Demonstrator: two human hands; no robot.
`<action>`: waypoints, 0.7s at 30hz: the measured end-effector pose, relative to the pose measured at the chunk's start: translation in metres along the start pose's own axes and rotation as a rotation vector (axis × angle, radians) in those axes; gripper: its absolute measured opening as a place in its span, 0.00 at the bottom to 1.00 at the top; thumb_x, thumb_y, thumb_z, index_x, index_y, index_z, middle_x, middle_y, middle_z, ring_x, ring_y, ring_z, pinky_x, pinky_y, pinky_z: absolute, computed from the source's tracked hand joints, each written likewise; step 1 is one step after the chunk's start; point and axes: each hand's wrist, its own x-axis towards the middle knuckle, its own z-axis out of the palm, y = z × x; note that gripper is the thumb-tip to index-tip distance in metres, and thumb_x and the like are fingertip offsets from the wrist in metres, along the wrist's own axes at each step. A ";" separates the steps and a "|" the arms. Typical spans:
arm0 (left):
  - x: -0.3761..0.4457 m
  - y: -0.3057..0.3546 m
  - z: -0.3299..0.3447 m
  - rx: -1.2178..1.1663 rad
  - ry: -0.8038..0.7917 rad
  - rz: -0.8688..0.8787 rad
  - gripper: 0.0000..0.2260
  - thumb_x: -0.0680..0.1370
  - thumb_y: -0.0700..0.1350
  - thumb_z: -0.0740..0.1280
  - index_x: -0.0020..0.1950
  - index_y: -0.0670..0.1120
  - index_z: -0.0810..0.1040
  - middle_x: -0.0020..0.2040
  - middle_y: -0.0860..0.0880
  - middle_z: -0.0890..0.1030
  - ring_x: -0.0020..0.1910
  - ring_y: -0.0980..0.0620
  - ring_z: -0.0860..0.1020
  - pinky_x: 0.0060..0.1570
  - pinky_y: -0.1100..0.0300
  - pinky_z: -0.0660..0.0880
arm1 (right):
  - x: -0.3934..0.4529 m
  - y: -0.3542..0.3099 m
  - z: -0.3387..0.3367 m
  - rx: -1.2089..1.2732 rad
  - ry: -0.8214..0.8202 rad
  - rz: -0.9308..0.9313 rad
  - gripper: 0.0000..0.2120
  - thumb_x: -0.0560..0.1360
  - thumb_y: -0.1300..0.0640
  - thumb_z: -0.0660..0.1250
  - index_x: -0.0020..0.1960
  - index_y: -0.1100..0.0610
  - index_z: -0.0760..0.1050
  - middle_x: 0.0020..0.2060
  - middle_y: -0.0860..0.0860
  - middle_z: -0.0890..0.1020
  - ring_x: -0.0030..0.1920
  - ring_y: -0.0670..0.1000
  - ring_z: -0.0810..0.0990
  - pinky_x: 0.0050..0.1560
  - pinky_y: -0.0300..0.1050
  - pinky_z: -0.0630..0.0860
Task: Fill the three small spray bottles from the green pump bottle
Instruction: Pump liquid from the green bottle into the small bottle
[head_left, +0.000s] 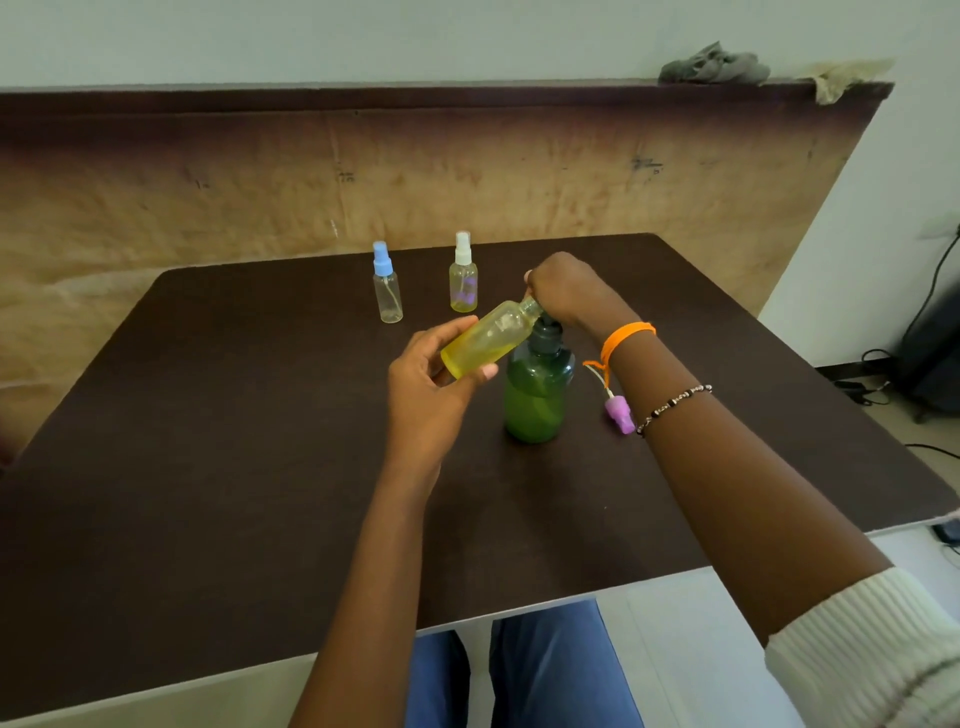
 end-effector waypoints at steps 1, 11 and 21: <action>0.001 0.000 0.000 -0.004 -0.003 0.003 0.22 0.68 0.30 0.72 0.53 0.54 0.78 0.57 0.44 0.80 0.52 0.59 0.79 0.52 0.66 0.76 | -0.002 -0.003 -0.003 -0.009 0.018 -0.004 0.13 0.75 0.55 0.55 0.44 0.60 0.75 0.46 0.58 0.77 0.49 0.60 0.76 0.57 0.54 0.71; -0.001 -0.005 0.000 0.012 -0.005 0.025 0.22 0.68 0.31 0.72 0.54 0.55 0.77 0.56 0.44 0.80 0.53 0.58 0.79 0.55 0.61 0.77 | -0.007 0.002 0.005 -0.104 0.049 0.007 0.16 0.79 0.62 0.54 0.62 0.66 0.73 0.59 0.64 0.76 0.61 0.64 0.75 0.56 0.50 0.73; 0.001 -0.002 -0.002 0.008 -0.015 0.052 0.22 0.68 0.31 0.73 0.54 0.55 0.77 0.57 0.44 0.79 0.54 0.56 0.79 0.51 0.66 0.75 | -0.009 -0.006 -0.006 -0.085 0.129 0.034 0.09 0.77 0.55 0.55 0.47 0.58 0.71 0.47 0.55 0.72 0.50 0.60 0.72 0.65 0.59 0.67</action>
